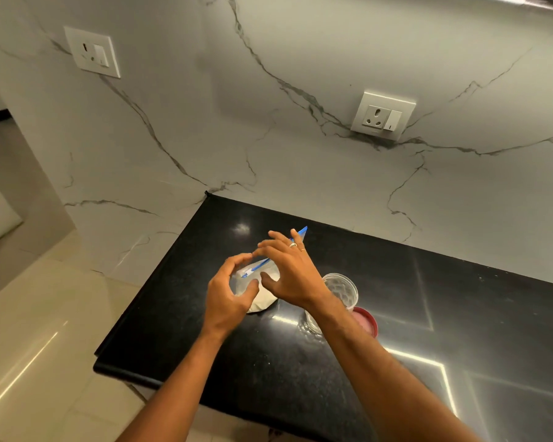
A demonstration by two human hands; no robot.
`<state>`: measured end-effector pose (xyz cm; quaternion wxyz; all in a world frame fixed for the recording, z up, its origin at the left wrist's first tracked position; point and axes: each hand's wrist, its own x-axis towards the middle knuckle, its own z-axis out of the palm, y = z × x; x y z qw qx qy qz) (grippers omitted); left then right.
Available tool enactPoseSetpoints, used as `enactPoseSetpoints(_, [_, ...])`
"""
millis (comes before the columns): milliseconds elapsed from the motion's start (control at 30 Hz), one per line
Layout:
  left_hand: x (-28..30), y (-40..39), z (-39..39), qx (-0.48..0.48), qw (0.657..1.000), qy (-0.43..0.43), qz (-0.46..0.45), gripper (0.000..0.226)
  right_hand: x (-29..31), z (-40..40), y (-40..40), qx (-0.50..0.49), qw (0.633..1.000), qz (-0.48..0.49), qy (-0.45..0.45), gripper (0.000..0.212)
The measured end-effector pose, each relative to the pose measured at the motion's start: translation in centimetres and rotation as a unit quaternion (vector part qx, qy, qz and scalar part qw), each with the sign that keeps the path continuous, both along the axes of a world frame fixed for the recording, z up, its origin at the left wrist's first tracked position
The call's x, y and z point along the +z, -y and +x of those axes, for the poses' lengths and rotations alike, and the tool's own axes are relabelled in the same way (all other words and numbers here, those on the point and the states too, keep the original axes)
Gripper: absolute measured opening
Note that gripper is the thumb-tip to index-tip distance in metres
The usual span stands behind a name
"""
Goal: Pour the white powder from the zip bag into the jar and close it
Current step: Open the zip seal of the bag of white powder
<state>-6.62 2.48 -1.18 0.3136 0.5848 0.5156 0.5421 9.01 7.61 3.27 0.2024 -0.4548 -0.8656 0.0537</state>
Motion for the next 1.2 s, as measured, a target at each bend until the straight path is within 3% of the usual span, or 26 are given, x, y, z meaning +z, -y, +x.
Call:
enactPoseSetpoints(200, [-0.7, -0.7, -0.2, 0.034, 0.999, 0.018, 0.014, 0.018, 0.2, 0.0, -0.4, -0.023, 1.0, 0.014, 0.012, 0.02])
enactPoseSetpoints(300, [-0.4, -1.2, -0.2, 0.029, 0.999, 0.028, 0.019, 0.025, 0.7, 0.1, -0.5, -0.034, 0.999, 0.023, 0.008, 0.016])
enactPoseSetpoints(667, [4.4, -4.6, 0.8, -0.004, 0.997, 0.046, 0.068, 0.029, 5.5, 1.4, -1.5, -0.073, 0.996, 0.06, 0.002, 0.022])
enactPoseSetpoints(933, [9.5, -6.7, 1.1, -0.077, 0.987, 0.063, 0.124, 0.012, 10.2, 2.9, -2.0, -0.062, 0.994, 0.068, -0.062, 0.02])
enactPoseSetpoints(1200, [13.1, -7.3, 1.8, -0.115, 0.98, 0.091, 0.136, 0.015, 13.2, 4.3, -1.3, -0.072, 0.987, 0.031, -0.14, 0.029])
